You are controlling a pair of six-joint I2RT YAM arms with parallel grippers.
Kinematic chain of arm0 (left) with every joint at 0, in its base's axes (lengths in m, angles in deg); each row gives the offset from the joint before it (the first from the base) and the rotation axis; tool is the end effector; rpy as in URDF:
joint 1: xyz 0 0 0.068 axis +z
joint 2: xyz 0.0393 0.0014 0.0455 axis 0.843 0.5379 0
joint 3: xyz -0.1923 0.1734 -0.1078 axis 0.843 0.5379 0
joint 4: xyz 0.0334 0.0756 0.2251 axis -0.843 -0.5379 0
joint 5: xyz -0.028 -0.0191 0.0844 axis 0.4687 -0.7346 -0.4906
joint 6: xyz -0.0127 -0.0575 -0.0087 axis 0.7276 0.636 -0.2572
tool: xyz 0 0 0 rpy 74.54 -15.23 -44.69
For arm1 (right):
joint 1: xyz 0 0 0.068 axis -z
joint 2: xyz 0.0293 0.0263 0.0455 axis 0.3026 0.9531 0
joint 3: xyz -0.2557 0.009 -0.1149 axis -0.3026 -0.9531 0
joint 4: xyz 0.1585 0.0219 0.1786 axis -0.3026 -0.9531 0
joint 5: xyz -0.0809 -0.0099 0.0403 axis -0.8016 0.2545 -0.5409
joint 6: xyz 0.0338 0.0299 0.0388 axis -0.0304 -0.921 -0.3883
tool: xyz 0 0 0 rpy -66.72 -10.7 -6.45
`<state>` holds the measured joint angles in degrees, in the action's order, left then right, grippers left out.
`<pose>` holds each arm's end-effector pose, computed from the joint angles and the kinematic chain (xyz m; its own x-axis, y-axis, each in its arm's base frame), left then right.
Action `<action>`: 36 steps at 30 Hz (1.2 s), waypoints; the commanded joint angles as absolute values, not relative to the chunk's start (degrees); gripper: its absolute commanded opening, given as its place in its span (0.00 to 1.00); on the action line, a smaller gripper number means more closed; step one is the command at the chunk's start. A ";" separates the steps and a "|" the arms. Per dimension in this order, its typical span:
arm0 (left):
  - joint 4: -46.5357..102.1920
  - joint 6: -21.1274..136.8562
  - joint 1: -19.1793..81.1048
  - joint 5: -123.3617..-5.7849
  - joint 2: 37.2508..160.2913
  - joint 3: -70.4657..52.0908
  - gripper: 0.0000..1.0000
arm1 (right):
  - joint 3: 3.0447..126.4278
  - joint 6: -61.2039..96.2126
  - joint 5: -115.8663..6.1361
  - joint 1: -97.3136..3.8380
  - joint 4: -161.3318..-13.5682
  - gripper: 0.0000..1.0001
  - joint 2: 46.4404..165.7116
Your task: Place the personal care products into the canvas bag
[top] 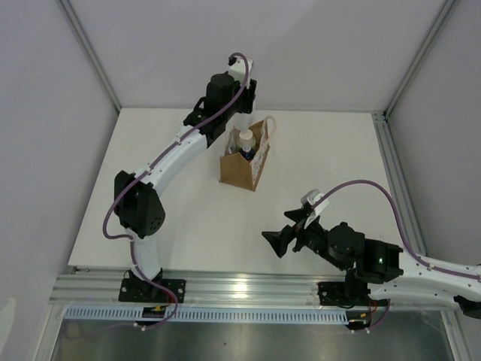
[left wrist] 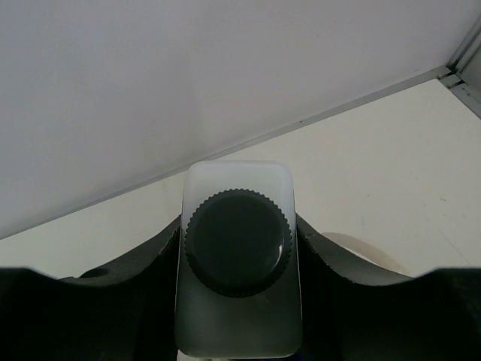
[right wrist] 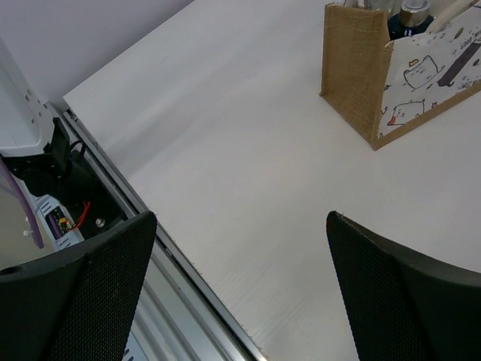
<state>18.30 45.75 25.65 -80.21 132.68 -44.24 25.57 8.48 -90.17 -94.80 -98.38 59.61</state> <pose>0.3848 -0.2321 0.4025 -0.1367 0.0956 -0.9860 0.4164 0.9087 0.0304 0.0478 0.1193 0.3162 -0.2438 0.0179 -0.9697 -0.7229 0.6631 0.1941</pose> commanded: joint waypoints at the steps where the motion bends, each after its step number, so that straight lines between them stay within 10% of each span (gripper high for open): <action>1: 32.23 44.71 27.67 -80.75 129.27 -44.95 0.00 | 27.07 7.79 -87.13 -95.39 -96.26 0.99 59.45; 36: 32.75 42.24 26.79 -90.42 133.67 -34.85 0.01 | 27.25 7.62 -85.62 -96.45 -95.73 0.98 59.71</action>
<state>27.27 42.30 26.81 -89.46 135.70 -36.19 25.57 8.22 -85.53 -95.87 -98.10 59.71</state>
